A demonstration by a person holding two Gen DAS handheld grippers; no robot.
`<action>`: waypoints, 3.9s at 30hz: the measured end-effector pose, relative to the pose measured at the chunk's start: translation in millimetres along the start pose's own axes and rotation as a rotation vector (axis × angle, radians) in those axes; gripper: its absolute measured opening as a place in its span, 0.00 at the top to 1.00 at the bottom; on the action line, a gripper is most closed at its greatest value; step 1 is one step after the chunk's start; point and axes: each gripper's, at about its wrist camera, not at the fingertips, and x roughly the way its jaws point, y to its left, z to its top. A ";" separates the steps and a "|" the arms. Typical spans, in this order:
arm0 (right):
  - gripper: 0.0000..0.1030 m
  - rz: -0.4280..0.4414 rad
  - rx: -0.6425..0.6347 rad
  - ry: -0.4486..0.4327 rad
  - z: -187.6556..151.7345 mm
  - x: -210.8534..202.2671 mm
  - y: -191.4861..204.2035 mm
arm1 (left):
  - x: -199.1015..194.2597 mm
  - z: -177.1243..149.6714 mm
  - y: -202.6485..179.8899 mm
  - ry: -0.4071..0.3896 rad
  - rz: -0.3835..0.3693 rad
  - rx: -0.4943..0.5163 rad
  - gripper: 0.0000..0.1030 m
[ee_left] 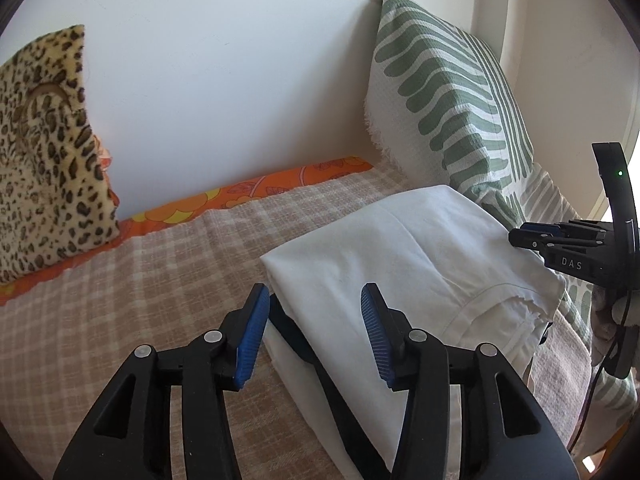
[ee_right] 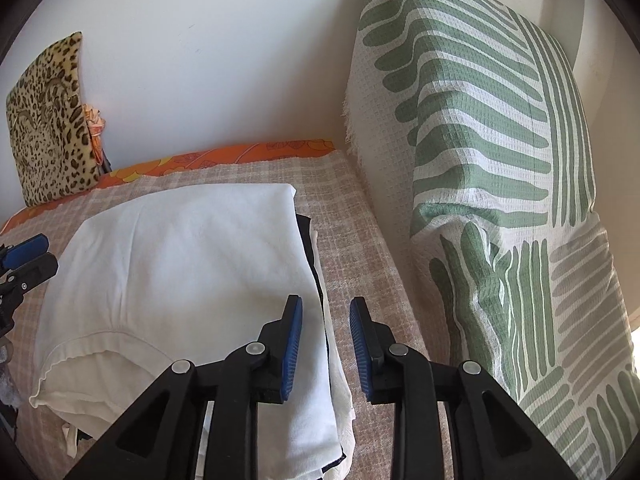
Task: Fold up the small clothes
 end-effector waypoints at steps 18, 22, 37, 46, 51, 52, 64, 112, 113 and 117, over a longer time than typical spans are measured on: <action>0.38 -0.009 0.060 -0.158 -7.7 -77.3 21.4 | -87.3 -8.1 -13.0 -0.120 -0.014 0.055 0.32; 0.28 -0.005 0.061 -0.187 -11.5 -96.3 33.7 | -107.0 -11.7 -12.6 -0.143 -0.010 0.062 0.27; 0.00 -0.042 0.052 -0.310 -36.6 -173.1 90.2 | -183.3 -39.4 13.1 -0.211 -0.002 0.060 0.21; 0.00 -0.015 0.057 -0.333 -62.0 -205.6 148.7 | -237.6 -73.5 44.4 -0.240 -0.012 0.065 0.18; 0.00 -0.006 0.037 -0.369 -83.4 -219.4 184.3 | -258.6 -97.7 62.9 -0.233 0.006 0.070 0.13; 0.00 0.001 0.035 -0.373 -87.7 -221.0 190.8 | -261.6 -102.0 67.2 -0.233 0.008 0.065 0.13; 0.00 0.014 0.013 -0.422 -120.8 -217.1 249.3 | -268.4 -147.4 100.7 -0.219 0.096 0.027 0.00; 0.00 -0.024 0.053 -0.401 -147.1 -165.6 269.7 | -227.6 -189.3 133.2 -0.102 0.127 -0.039 0.00; 0.00 -0.024 0.053 -0.401 -147.2 -165.7 269.8 | -227.4 -189.3 133.2 -0.102 0.128 -0.038 0.00; 0.00 -0.023 0.054 -0.400 -147.5 -165.6 270.1 | -227.2 -189.8 133.3 -0.101 0.126 -0.039 0.00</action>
